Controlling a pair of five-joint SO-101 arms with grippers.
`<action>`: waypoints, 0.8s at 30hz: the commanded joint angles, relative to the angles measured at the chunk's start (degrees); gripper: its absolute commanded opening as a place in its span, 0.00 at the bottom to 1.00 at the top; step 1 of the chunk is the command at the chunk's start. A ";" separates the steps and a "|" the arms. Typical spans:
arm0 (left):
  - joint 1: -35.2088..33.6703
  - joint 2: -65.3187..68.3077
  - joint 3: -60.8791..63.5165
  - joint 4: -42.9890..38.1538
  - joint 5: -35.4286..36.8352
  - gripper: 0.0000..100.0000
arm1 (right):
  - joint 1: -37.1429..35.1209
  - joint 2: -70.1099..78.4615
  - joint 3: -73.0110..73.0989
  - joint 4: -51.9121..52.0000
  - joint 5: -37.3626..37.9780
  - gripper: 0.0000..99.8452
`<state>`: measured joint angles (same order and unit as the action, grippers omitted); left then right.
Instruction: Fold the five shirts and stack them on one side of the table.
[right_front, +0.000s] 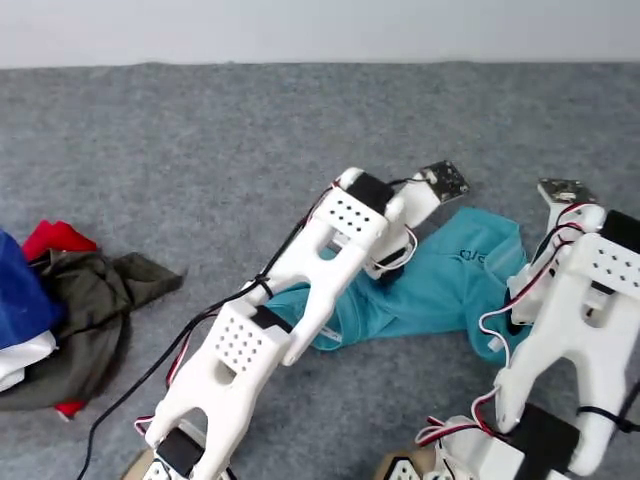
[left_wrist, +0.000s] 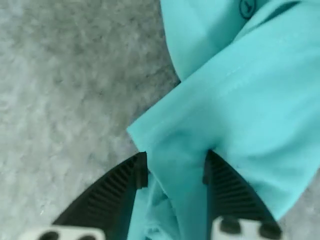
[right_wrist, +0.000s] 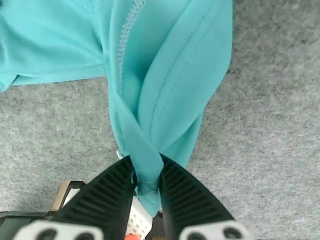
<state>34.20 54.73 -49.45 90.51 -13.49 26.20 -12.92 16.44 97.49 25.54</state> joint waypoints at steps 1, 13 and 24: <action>0.26 1.14 -0.31 -2.90 0.18 0.19 | 0.31 -1.71 -0.44 -0.04 0.18 0.01; 2.37 4.31 -3.38 0.44 -5.63 0.01 | 0.31 -1.63 -0.44 -0.31 0.09 0.01; 1.14 3.16 -26.86 10.11 -6.77 0.01 | 0.31 -1.63 -0.44 -0.40 0.09 0.01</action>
<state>36.22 60.00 -69.23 98.95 -19.82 26.20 -12.92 16.44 97.49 25.54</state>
